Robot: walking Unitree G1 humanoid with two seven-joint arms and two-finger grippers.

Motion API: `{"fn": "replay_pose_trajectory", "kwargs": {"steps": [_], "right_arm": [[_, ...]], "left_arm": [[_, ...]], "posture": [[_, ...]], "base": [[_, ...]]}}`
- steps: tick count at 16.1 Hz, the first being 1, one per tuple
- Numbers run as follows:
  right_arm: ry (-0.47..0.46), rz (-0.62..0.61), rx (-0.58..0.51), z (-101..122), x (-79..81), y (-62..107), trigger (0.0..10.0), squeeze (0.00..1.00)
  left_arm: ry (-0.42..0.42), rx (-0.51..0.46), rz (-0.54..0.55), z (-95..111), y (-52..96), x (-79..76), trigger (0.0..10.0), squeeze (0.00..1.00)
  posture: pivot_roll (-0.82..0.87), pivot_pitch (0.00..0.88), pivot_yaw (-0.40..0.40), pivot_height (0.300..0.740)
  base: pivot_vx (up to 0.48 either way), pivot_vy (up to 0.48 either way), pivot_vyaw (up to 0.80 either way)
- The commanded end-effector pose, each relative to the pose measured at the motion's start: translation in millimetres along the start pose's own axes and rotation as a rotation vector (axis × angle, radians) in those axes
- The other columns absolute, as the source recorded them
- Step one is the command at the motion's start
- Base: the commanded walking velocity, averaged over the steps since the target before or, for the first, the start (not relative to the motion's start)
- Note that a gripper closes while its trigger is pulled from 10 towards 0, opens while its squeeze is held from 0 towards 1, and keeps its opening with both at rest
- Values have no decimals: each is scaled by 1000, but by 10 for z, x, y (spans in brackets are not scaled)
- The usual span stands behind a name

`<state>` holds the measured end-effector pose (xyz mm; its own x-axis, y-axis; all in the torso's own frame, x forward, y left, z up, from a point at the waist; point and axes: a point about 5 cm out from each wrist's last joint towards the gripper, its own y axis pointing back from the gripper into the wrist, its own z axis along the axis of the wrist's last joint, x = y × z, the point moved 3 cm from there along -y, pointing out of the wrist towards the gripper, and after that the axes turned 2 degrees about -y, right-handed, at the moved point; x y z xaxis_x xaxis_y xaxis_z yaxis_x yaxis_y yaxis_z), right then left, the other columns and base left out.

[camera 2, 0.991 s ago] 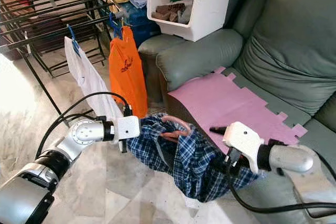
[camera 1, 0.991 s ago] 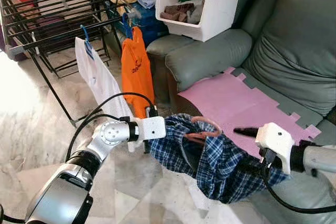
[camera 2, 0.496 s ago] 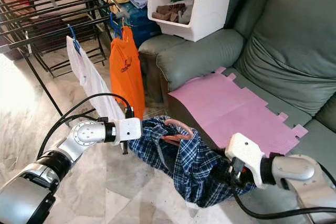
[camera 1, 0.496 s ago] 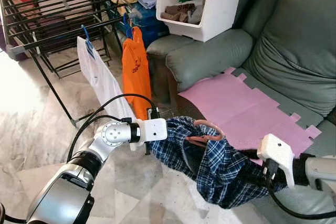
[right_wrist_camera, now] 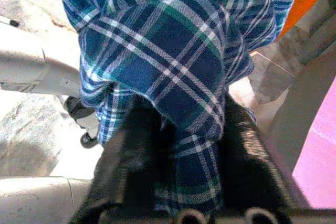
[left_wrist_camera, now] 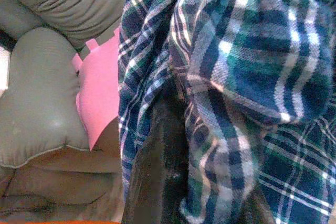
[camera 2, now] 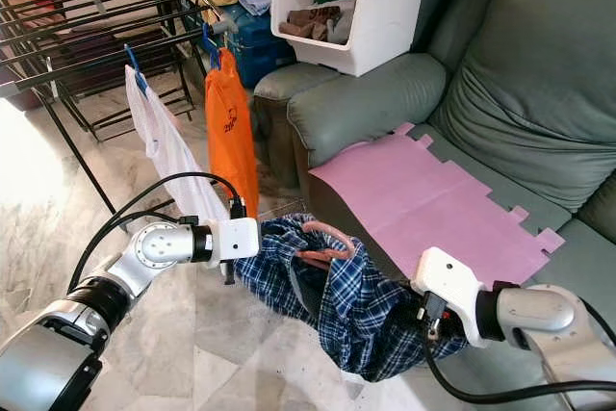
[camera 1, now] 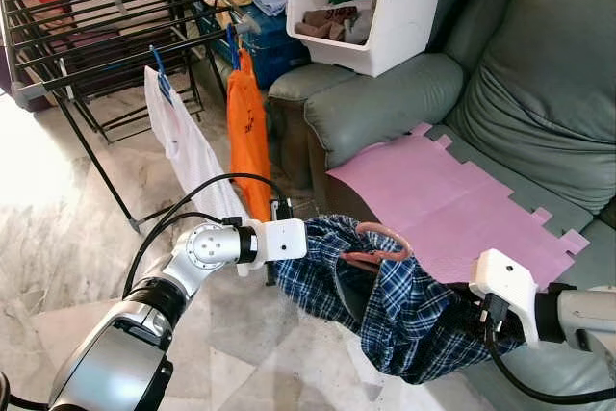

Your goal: Hang hanger

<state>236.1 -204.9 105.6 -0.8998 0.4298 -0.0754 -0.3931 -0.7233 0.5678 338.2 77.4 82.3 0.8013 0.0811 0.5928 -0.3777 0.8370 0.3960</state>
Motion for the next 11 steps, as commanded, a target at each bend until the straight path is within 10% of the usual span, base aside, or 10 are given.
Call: {"fn": "replay_pose_trajectory", "kwargs": {"steps": [1,11], "right_arm": [[2,18,-8,22,27,-38,0,0],[-23,54,24,-60,94,-50,0,0]], "left_arm": [[-23,-26,16,72,-13,83,10000,0],[-14,-32,32,101,-53,107,10000,0]], "posture": [[-150,16,57,740],[-157,9,48,740]], "base": [[0,0,0],[0,0,0]]}}
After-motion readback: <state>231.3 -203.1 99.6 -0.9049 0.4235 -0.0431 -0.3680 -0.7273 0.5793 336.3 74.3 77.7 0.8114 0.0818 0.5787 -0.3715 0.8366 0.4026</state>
